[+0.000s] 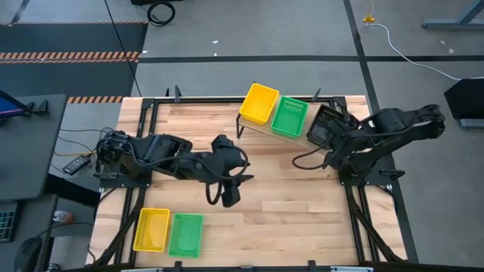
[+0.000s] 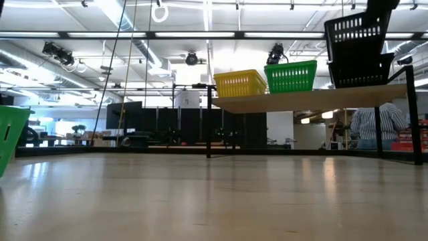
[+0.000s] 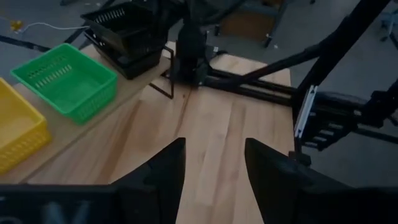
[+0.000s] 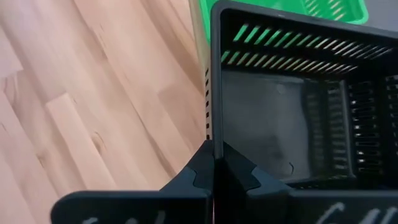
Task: Stack baskets on shelf by color
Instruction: Stack the black bin on the black bin, then stack the green bin on the green bin
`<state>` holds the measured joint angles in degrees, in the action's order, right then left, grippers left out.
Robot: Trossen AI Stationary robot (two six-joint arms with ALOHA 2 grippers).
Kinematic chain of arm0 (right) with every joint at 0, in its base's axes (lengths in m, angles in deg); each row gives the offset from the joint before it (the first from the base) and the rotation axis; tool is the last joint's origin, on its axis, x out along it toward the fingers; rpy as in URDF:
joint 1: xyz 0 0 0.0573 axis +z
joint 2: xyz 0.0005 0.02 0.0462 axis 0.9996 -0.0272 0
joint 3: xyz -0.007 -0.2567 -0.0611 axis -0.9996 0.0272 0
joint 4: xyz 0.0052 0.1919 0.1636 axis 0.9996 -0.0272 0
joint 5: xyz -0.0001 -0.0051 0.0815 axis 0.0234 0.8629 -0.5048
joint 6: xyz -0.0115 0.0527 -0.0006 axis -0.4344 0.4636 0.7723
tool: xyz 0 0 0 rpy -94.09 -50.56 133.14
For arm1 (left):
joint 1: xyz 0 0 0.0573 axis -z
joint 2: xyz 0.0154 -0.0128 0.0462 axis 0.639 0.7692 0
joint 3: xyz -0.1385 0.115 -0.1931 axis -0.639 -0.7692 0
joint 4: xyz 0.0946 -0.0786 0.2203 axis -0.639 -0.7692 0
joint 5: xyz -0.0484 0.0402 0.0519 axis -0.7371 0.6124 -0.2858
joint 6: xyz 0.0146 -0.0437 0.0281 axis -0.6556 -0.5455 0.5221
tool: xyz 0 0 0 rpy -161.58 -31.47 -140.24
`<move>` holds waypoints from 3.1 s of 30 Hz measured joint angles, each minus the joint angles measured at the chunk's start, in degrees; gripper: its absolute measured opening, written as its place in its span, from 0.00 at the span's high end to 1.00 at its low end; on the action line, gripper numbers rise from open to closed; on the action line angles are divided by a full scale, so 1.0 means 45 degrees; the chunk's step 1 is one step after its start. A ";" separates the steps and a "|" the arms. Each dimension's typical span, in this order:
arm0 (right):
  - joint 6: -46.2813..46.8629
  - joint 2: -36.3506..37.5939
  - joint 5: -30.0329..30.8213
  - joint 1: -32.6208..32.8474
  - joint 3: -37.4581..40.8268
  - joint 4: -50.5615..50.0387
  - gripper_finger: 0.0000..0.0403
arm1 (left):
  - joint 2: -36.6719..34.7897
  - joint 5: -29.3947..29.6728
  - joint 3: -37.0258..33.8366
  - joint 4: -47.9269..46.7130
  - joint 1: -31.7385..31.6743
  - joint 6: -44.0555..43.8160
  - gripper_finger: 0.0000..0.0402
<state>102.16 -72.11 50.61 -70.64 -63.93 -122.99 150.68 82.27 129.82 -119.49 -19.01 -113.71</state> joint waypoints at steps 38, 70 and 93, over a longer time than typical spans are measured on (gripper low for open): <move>-0.0373 0.1005 -0.0924 -0.1749 0.1400 -0.0052 0.86 | -0.0321 -0.0010 0.0000 -0.0147 0.0029 -0.0067 0.57; -0.0943 0.1398 -0.2407 0.0024 0.1346 0.4407 0.68 | 0.0631 -0.1140 0.0010 0.1667 0.0626 -0.1300 0.57; -0.3200 0.0551 -0.4031 0.3215 0.1341 0.8964 0.68 | 0.0718 -0.2835 0.0000 -0.3874 0.4057 -0.6669 0.57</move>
<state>87.76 -69.63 32.47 -56.17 -57.90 -82.65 153.92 69.51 129.82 -136.92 -0.75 -143.71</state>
